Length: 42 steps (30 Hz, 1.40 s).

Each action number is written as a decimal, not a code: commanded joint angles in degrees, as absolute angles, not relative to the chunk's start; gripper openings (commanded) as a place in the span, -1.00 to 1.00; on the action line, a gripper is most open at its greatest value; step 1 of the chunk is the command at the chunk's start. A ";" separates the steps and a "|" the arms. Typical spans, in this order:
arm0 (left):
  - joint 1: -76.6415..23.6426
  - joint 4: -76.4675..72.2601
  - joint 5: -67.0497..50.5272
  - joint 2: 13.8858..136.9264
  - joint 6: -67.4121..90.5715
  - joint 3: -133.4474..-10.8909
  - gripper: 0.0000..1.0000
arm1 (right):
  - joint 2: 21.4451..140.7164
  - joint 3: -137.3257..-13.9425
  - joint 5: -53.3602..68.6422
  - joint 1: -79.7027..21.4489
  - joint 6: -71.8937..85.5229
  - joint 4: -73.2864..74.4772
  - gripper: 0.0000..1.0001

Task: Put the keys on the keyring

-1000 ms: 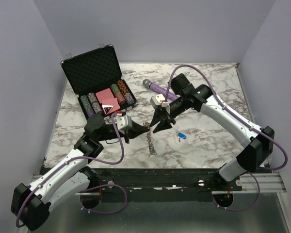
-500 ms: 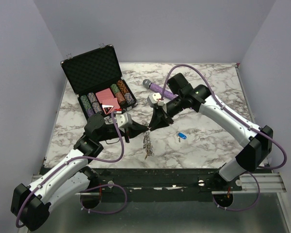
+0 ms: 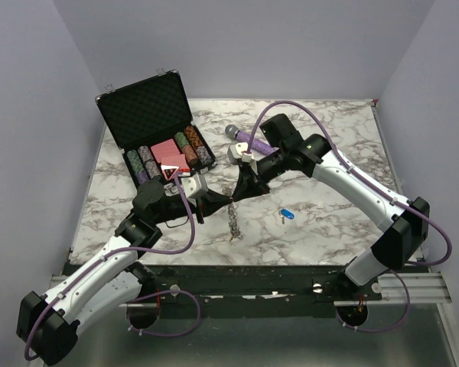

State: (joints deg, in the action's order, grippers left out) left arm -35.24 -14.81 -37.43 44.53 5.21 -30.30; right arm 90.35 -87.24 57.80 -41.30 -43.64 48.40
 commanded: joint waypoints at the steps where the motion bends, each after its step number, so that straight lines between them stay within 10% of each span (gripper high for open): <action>1: -35.16 -16.52 -34.89 43.59 6.85 -32.34 -1.00 | 90.70 -86.75 57.74 -42.54 -41.31 45.27 -0.88; 21: -35.16 -30.31 -32.87 42.63 19.33 -21.81 -0.89 | 90.17 -81.48 60.82 -41.49 -30.41 35.77 -0.99; 42: -35.16 -40.60 -31.03 42.28 22.59 -14.06 -0.18 | 90.09 -77.43 63.89 -40.43 -28.30 31.38 -0.99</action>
State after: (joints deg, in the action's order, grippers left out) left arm -34.98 -36.58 -31.73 43.31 21.23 -15.14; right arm 90.32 -77.95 60.23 -40.97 -29.34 35.55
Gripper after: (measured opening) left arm 0.378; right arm 0.006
